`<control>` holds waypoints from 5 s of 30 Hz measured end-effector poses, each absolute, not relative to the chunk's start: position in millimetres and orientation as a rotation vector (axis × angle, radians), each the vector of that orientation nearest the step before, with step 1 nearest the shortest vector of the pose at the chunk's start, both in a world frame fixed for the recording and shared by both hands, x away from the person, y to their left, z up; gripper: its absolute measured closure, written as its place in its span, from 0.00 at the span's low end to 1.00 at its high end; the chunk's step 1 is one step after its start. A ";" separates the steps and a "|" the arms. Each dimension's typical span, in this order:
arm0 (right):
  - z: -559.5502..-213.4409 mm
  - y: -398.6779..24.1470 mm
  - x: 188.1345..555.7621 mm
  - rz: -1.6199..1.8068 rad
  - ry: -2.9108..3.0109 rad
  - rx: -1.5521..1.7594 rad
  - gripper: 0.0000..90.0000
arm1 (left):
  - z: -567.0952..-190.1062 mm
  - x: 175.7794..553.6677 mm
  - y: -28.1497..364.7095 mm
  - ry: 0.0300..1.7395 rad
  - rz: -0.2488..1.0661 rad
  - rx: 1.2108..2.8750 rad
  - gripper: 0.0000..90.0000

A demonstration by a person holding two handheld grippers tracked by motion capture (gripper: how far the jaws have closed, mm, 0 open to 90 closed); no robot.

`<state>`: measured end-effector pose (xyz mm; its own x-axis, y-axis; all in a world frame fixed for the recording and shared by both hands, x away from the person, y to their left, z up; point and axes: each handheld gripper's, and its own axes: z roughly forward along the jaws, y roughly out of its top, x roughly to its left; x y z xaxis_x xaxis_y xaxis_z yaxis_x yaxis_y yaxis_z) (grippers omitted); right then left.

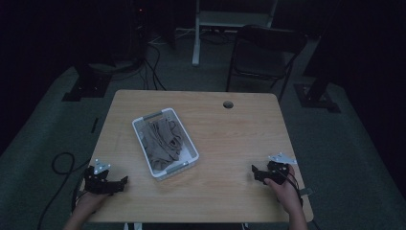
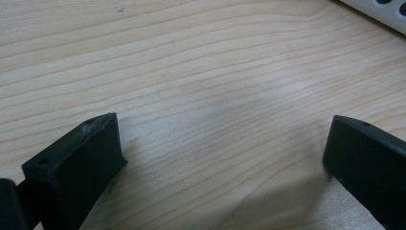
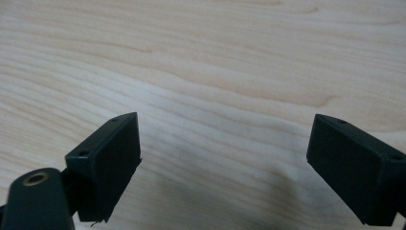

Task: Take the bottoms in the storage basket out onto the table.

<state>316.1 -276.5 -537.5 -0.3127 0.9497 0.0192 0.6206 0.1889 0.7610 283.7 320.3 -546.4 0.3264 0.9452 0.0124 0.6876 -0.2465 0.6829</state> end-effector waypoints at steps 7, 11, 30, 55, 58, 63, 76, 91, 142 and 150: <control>-529.1 -272.6 318.4 0.987 1.985 1.431 0.12 | -546.4 283.7 320.3 1.431 0.579 2.019 0.00; -523.7 -269.2 320.1 1.012 1.978 1.414 0.12 | -546.4 283.7 320.3 1.431 0.579 2.019 0.00; -506.9 -251.4 331.9 1.098 1.967 1.380 0.12 | -546.4 283.8 320.3 1.430 0.579 2.020 0.00; -485.9 -212.2 349.3 1.171 1.962 1.272 0.12 | -546.3 283.8 320.4 1.430 0.578 2.021 0.00; -482.9 -206.0 351.0 1.180 1.966 1.265 0.12 | -546.3 283.8 320.4 1.430 0.578 2.021 0.00; -477.4 -196.2 354.0 1.205 1.969 1.254 0.12 | -546.5 283.8 320.2 1.431 0.579 2.018 0.00; -465.9 -170.5 362.0 1.240 1.985 1.193 0.12 | -546.5 283.8 320.3 1.430 0.579 2.019 0.00; -456.8 -144.9 370.7 1.265 1.987 1.155 0.12 | -546.5 283.8 320.3 1.431 0.579 2.018 0.00; -445.5 -45.9 392.7 1.368 2.067 1.034 0.12 | -546.5 283.8 320.4 1.429 0.581 2.020 0.00; -444.9 -25.0 396.6 1.382 2.070 1.007 0.12 | -546.5 283.8 320.4 1.429 0.581 2.020 0.00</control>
